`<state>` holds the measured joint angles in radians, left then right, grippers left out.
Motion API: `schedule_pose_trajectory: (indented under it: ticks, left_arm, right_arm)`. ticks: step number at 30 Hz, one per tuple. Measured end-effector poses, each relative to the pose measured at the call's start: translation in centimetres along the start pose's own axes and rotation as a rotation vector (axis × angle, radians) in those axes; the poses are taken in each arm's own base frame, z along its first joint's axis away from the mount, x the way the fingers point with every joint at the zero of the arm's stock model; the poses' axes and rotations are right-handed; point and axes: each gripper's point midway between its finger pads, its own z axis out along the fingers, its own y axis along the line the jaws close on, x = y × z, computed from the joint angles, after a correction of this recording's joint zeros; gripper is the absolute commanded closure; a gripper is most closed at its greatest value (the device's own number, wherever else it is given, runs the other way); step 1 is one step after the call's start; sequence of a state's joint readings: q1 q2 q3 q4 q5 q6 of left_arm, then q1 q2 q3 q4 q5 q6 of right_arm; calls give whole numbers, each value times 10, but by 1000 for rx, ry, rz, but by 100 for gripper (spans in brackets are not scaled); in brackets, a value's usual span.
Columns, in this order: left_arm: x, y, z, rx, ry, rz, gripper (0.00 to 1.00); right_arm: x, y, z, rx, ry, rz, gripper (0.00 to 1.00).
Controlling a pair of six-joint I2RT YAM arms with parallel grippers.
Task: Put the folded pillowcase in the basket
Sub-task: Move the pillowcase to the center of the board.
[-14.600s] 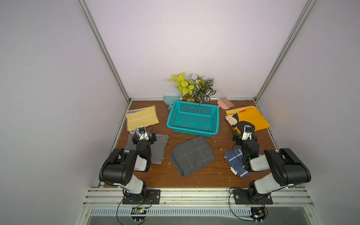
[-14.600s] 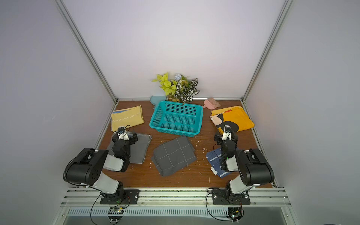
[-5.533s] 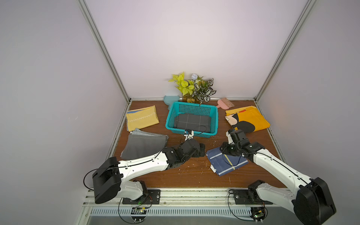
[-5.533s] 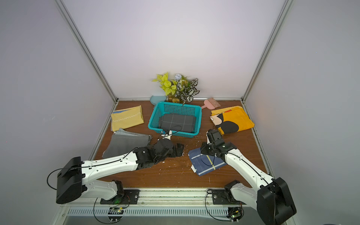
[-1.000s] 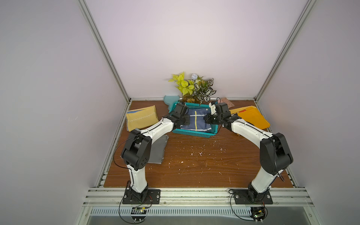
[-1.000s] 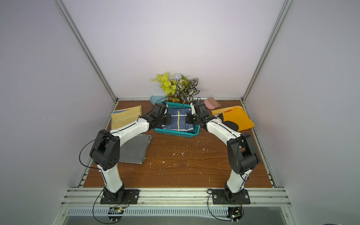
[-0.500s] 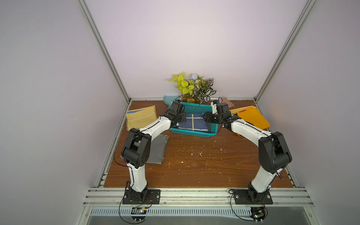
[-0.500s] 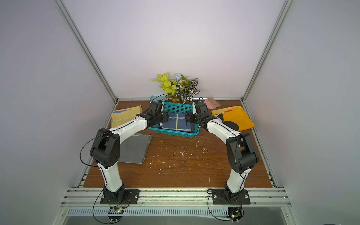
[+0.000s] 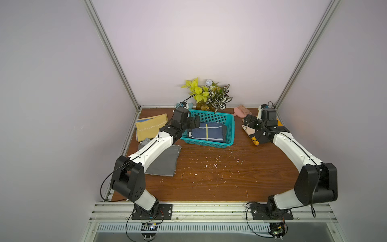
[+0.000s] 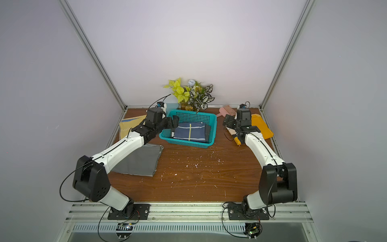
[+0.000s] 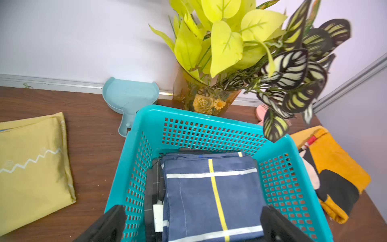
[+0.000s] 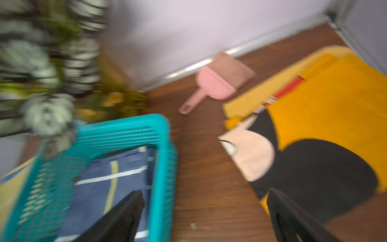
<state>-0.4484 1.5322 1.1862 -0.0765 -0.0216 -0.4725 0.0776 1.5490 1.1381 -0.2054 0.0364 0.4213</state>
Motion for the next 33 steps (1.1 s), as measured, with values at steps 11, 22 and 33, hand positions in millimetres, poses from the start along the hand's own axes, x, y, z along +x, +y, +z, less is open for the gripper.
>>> schedule_pose_trajectory:
  ticks: [11,22,33]
  left_arm:
    - [97,-9,-19,61,132,-45,0]
    - [90,-8,-44,88,78,-126,0]
    - [78,-6,-53,69,43,-144,0]
  right_arm:
    - [106,-71,62,217,372,-31,11]
    - [115,-90,59,277,367,-61,100]
    - [182,-62,7,182,396,-114,97]
